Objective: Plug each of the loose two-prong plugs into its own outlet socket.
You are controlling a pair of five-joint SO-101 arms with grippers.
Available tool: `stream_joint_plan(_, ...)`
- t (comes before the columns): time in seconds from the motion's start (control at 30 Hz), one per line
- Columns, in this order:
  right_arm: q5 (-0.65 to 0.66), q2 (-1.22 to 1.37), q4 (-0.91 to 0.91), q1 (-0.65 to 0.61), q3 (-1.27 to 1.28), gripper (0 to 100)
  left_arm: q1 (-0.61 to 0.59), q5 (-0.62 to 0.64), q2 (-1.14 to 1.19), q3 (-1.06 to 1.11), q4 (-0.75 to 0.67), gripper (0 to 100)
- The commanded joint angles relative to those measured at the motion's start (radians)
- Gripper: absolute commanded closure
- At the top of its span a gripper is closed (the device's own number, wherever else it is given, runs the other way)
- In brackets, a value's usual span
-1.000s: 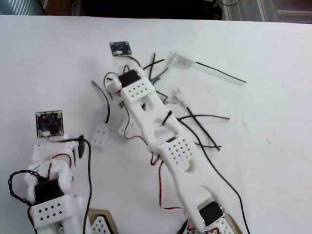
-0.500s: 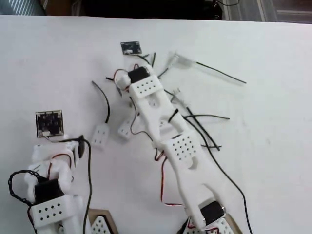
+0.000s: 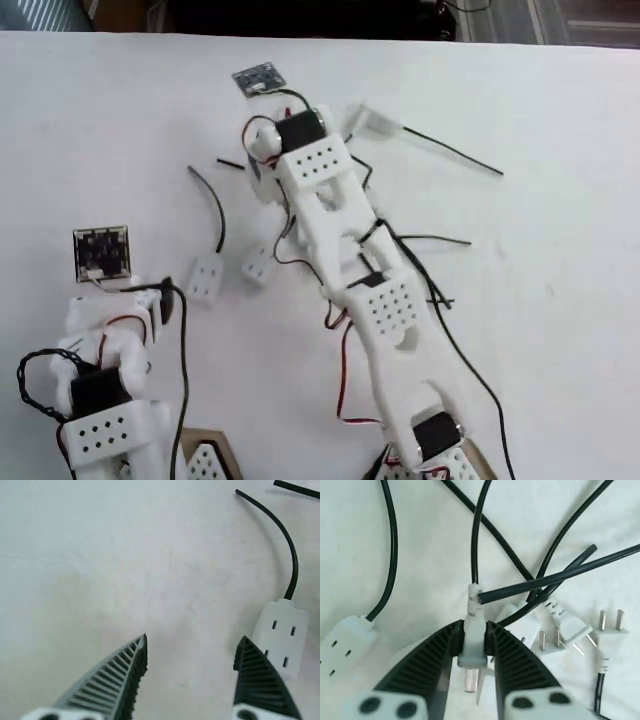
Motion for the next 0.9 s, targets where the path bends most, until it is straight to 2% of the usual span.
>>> stream_joint_plan(0.0,0.048,-0.236,0.008,0.010,0.213,98.1,-0.004,-0.006,-0.012,-0.006,-0.017,72)
stream_joint_plan(0.27,0.106,-0.616,0.001,0.012,0.738,98.1,-0.004,-0.003,-0.012,-0.008,-0.018,71)
stream_joint_plan(0.57,0.106,-1.027,0.001,-0.116,0.950,98.1,0.104,0.014,-0.012,-0.091,-0.061,72)
stream_joint_plan(0.7,0.104,-1.159,-0.022,-0.193,1.051,98.1,0.180,0.114,-0.012,-0.150,-0.109,72)
stream_joint_plan(0.87,0.104,-1.333,-0.128,-0.229,1.209,98.1,0.277,0.233,-0.012,-0.199,-0.172,72)
